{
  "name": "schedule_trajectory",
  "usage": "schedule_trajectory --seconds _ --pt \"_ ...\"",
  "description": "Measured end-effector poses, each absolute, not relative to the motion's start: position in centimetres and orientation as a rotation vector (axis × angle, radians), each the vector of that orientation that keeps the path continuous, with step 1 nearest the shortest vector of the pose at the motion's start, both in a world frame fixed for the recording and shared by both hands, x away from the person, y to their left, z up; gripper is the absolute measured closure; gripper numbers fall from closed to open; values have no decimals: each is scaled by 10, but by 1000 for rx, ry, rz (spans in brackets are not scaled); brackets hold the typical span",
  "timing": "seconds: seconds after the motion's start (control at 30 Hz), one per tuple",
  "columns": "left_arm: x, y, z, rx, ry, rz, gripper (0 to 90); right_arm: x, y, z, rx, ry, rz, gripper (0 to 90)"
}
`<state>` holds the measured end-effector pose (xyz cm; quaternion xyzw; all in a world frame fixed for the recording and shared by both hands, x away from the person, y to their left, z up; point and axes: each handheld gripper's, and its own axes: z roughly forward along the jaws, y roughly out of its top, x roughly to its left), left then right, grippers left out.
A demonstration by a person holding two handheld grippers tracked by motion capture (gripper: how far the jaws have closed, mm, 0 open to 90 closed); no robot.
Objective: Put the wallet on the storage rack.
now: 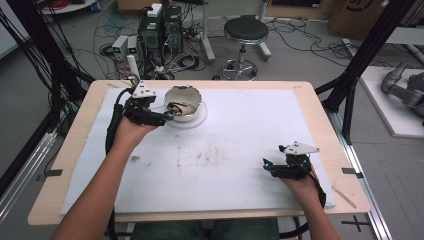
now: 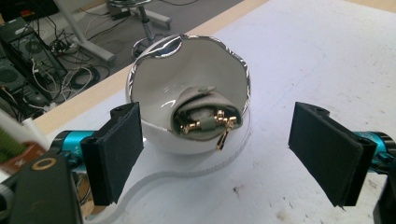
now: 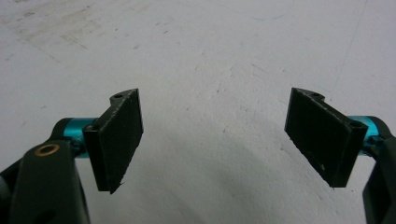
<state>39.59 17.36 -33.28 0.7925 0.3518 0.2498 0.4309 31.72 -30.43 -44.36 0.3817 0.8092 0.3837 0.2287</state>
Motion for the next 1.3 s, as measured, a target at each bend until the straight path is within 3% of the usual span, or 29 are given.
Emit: schedule_trajectory --seconds 0.77,1.3 --pt "347 213 -392 1921 847 475 176 320 -303 -443 1056 2226 1076 196" --pt "316 238 -415 1864 864 493 176 325 -300 -440 1050 2208 1099 196"
